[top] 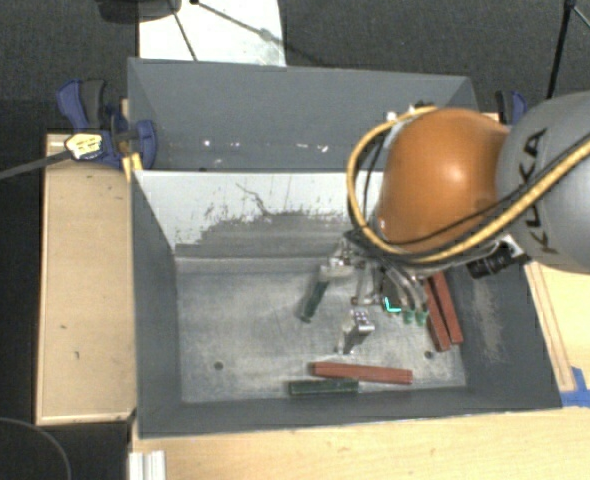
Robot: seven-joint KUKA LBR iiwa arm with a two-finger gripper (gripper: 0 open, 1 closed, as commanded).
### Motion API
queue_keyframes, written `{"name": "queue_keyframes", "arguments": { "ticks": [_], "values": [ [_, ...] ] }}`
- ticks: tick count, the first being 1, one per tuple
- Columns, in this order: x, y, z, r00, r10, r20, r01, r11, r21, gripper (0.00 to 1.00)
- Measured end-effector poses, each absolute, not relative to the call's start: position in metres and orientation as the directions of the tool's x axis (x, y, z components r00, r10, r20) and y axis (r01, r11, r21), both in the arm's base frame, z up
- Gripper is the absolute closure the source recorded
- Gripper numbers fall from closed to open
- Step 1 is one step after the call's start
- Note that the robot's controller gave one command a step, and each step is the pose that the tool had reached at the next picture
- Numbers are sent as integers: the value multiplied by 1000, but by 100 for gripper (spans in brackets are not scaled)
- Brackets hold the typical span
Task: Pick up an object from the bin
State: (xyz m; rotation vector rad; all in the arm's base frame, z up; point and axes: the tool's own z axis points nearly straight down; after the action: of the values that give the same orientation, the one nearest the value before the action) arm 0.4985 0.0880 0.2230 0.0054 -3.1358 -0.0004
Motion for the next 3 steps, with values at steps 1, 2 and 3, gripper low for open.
{"name": "queue_keyframes", "arguments": {
  "ticks": [1,2,3],
  "values": [
    [500,87,227,-1000,0,-2,0,1000,1,0],
    [494,64,179,-1000,-17,-9,-17,1000,2,0],
    [493,51,78,-996,-91,-4,-91,996,1,100]
  ]
}}
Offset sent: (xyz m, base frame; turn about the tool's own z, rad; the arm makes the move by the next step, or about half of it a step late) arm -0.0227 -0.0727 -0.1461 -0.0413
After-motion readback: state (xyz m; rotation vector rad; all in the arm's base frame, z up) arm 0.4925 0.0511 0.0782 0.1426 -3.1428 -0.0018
